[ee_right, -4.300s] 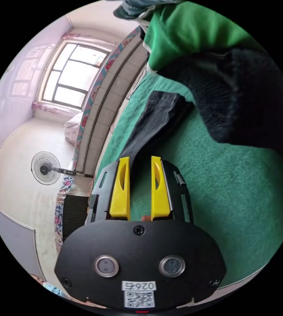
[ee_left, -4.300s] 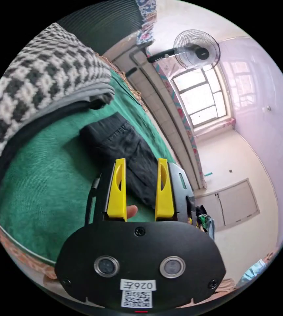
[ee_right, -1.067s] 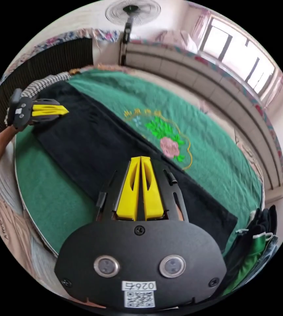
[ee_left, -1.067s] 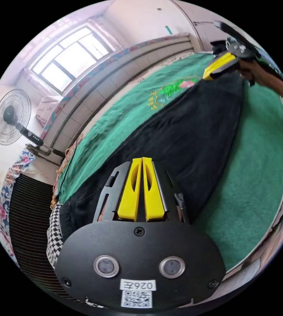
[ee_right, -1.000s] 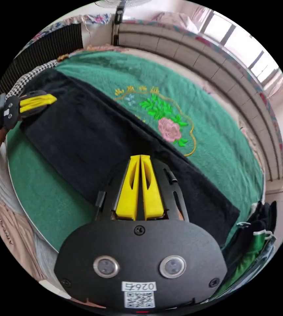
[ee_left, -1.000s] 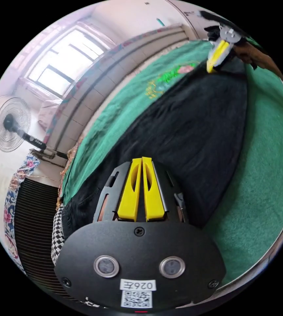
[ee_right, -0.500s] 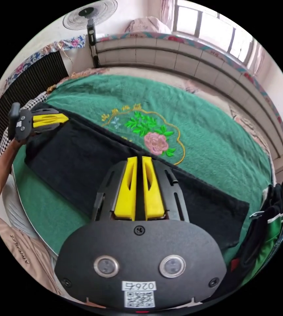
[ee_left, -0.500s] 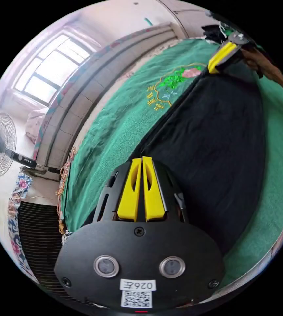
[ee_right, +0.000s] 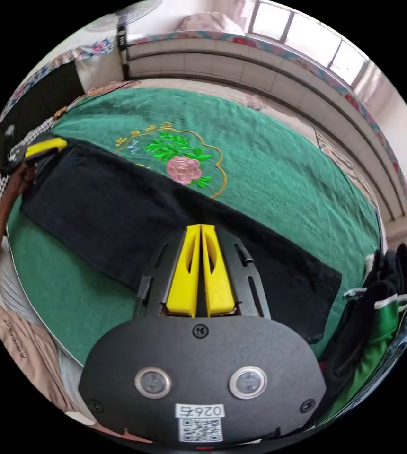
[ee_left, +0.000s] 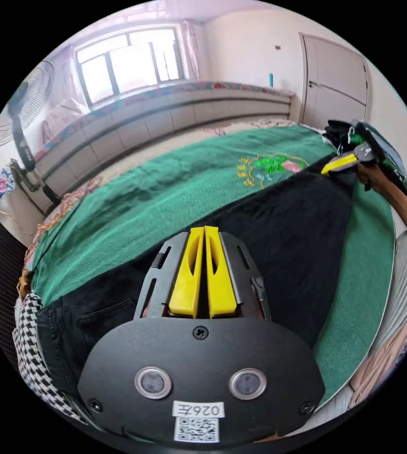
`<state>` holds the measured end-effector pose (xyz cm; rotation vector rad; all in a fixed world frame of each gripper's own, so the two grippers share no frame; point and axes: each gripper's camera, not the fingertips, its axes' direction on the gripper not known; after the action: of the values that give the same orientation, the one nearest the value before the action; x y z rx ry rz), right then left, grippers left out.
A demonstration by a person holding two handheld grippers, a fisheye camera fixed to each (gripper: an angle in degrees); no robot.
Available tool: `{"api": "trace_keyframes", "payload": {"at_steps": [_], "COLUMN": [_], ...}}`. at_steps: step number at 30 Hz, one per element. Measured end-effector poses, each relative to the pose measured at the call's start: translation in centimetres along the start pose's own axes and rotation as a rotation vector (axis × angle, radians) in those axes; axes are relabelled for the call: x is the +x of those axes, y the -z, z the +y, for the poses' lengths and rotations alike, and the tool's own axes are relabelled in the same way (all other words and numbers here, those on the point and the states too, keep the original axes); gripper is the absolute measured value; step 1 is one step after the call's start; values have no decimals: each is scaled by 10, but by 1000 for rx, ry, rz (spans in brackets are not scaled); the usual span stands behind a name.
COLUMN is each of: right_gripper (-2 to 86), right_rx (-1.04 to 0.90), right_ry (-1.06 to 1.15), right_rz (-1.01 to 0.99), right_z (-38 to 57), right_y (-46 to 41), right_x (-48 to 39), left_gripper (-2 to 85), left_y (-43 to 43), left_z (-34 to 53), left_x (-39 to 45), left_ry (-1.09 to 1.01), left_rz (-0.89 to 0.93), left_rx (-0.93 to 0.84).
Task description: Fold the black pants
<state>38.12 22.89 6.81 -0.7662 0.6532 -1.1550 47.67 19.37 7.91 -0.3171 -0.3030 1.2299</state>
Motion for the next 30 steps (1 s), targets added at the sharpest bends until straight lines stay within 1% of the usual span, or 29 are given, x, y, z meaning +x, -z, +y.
{"api": "trace_keyframes", "payload": {"at_steps": [4,5,6,7,8,9,10,12,15,16,19,22,24,25,26,27,28,30], "right_gripper": [-13,-12,-12,-12,-12,-13,-13,-12,-8,-7,2,31,57,64,78,85,88,97], "right_rx": [-4,-7,4,17,71,144,180,262,240,225,179,228,270,272,270,295,313,378], "right_ry": [-105,-159,-231,-269,-344,-436,-479,-605,-722,-745,-862,-944,-1019,-1029,-1038,-1051,-1066,-1059], "right_rz": [-10,6,69,109,167,185,175,33,-152,-164,-135,-184,-301,-342,-447,-513,-514,-586], "right_z": [-2,-2,0,1,7,17,23,45,63,65,77,91,103,103,103,102,103,96], "right_y": [44,61,83,96,125,155,170,214,238,242,274,311,326,327,323,326,332,348], "right_x": [56,73,90,98,115,134,144,185,229,237,270,304,330,336,346,353,356,364], "left_gripper": [-9,-9,-9,-9,-8,-8,-8,-7,-2,5,38,50,43,40,37,35,25,5], "left_y": [-4,2,8,19,31,36,45,56,57,50,13,-43,-83,-112,-140,-147,-142,-148], "left_z": [-11,-10,-10,-10,-13,-16,-25,-44,-88,-108,-156,-196,-214,-222,-229,-233,-236,-243], "left_x": [-5,-2,-1,2,6,9,15,28,62,78,112,141,156,167,182,185,182,184], "left_ry": [-2,-2,4,20,26,24,17,6,-71,-111,-154,-134,-98,-84,-107,-102,-74,-89], "left_rz": [-45,-51,-47,-22,25,50,96,147,219,244,373,451,468,476,488,470,464,491], "left_rx": [-34,5,38,108,173,203,260,339,406,408,373,265,170,77,-38,-70,-26,-53]}}
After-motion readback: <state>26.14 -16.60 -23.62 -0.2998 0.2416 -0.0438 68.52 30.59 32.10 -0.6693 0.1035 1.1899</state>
